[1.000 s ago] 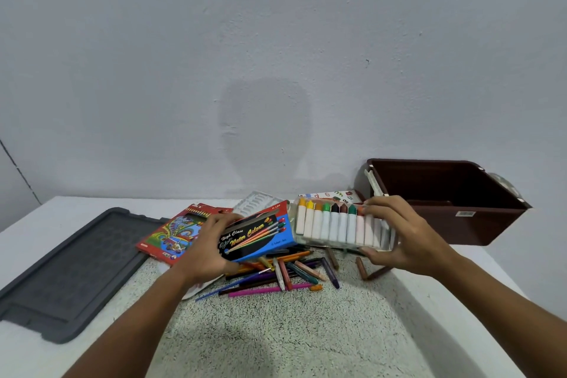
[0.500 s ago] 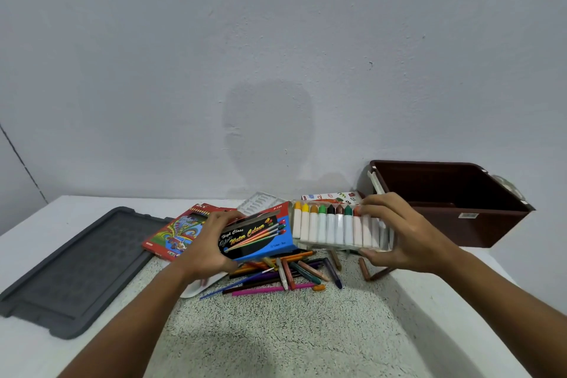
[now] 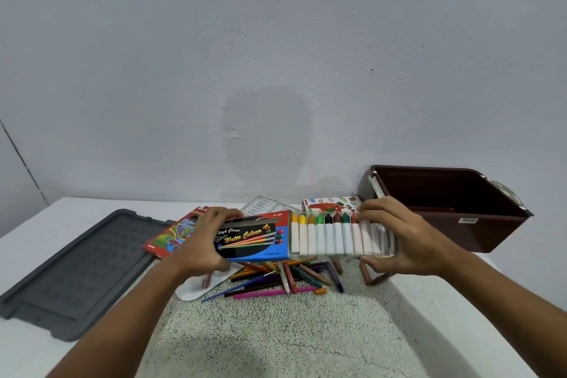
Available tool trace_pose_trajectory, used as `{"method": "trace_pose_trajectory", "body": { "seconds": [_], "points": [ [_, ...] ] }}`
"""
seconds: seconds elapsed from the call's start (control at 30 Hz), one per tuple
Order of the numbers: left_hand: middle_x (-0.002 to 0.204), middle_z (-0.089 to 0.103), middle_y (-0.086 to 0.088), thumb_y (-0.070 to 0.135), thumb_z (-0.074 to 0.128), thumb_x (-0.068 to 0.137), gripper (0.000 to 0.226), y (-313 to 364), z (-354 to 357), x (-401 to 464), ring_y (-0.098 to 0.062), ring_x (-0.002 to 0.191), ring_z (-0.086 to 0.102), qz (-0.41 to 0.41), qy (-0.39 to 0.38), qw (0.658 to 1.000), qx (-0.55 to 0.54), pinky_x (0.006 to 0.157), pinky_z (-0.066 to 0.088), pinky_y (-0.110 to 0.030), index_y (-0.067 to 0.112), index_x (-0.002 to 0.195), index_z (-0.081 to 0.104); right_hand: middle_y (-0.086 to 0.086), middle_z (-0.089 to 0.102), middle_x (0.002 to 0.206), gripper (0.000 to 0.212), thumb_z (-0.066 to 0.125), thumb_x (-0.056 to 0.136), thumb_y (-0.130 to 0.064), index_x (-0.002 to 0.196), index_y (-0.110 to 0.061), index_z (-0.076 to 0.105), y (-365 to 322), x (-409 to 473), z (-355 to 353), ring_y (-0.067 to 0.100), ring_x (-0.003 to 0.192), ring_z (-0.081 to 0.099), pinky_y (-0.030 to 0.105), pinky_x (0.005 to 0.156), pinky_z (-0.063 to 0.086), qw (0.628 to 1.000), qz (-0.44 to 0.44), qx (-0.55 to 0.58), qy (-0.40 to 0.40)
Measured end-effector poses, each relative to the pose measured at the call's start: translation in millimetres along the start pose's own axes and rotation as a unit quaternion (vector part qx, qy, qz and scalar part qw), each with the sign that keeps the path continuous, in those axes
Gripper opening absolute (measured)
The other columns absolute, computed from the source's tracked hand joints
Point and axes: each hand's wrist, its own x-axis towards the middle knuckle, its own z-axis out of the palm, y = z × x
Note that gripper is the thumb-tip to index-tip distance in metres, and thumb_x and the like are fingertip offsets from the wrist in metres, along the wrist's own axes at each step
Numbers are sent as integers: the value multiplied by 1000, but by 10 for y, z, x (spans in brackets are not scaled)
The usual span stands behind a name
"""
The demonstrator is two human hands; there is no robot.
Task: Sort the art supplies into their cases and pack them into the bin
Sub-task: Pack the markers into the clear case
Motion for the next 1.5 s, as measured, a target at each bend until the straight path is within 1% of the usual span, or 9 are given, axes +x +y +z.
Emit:
{"method": "trace_pose_trajectory", "body": {
  "seconds": [0.2,0.6,0.77,0.97,1.03,1.13,1.23,1.37,1.5],
  "points": [
    [126,34,7,44,58,38,100,221,-42,38,-9,118,31,26,-13,1000,8,99,36,-30,25,135,39,-6,48,130,67,69,75,-59,130,-27,48,-111,60,32,11,123,45,28,101,43,1000,23,4,-2],
    [138,27,0,73,55,46,114,376,86,24,-17,126,20,42,-10,993,108,107,30,-43,31,148,24,-6,42,138,71,73,75,-53,135,-25,47,-387,241,305,5,125,27,32,106,32,991,124,-15,-47],
    [136,30,5,63,63,50,106,340,222,36,-13,122,19,34,-8,991,133,102,36,-52,31,145,28,-7,48,135,69,64,74,-59,131,-26,46,-434,316,387,0,122,29,37,106,35,993,114,3,-41],
    [128,38,3,68,58,44,109,349,247,23,-12,116,23,13,38,994,97,101,37,-52,26,143,35,-20,21,149,83,74,74,-48,143,-36,31,-474,288,370,-3,138,10,34,111,25,974,192,119,-30],
    [129,39,1,74,55,43,112,349,227,24,-14,117,23,13,50,992,111,101,37,-50,25,143,36,-11,23,153,83,75,75,-45,144,-36,29,-498,251,401,7,139,23,35,108,31,949,268,167,12],
    [131,37,1,81,49,40,118,376,195,19,-13,119,21,7,44,990,136,99,36,-46,26,143,35,-6,45,140,63,72,85,-28,140,-26,41,-580,263,435,6,113,52,33,94,49,887,387,235,91],
    [132,36,1,80,50,41,117,368,197,28,-14,119,21,-1,39,989,140,98,36,-46,26,144,34,-11,55,128,49,68,89,-23,135,-24,49,-664,303,434,0,104,55,33,86,53,844,432,292,125],
    [133,36,2,72,63,49,109,377,256,77,-17,122,23,11,31,990,135,100,36,-51,28,145,32,-10,56,127,48,64,91,-16,136,-21,48,-769,402,414,7,115,55,34,95,52,839,421,318,135],
    [135,35,2,71,55,44,113,506,291,116,-17,125,22,14,27,992,125,100,36,-49,29,146,30,-15,59,123,47,64,90,-9,133,-21,50,-886,489,445,-1,116,54,25,98,49,849,392,334,117]
  ]
}}
